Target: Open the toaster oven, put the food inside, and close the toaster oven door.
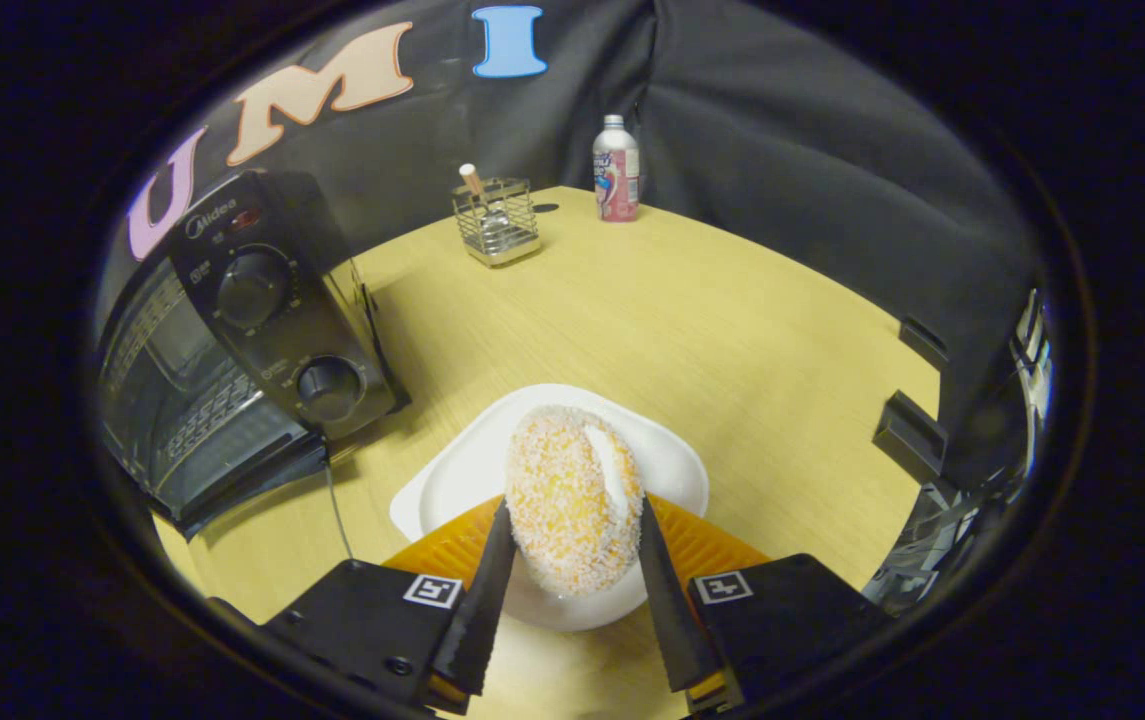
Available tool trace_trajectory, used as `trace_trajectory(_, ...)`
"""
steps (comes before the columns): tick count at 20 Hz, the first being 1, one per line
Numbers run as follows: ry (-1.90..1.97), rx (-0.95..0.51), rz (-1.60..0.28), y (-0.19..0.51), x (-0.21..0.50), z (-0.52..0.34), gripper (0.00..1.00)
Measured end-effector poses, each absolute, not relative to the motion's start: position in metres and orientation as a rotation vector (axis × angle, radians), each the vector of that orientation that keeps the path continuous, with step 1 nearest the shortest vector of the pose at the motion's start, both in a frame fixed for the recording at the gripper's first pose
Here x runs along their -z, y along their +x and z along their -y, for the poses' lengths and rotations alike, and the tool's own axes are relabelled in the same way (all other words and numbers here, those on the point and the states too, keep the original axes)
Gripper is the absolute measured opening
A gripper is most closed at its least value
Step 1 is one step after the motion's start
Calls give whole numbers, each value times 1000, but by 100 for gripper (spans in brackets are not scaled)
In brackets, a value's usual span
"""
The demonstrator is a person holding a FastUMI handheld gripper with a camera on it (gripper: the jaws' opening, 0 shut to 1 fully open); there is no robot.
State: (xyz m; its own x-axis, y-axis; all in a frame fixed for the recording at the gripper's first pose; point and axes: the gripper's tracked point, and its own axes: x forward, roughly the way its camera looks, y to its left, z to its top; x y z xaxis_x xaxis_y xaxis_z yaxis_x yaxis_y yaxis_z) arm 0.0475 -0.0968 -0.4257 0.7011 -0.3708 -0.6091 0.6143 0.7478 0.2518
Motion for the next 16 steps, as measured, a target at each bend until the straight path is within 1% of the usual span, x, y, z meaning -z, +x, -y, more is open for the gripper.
trace_trajectory(4,526,536,-508,43,400,74,70)
trace_trajectory(8,535,524,-511,38,383,43,69)
trace_trajectory(12,611,455,-473,50,362,-7,69)
trace_trajectory(16,594,431,-471,61,346,-46,69)
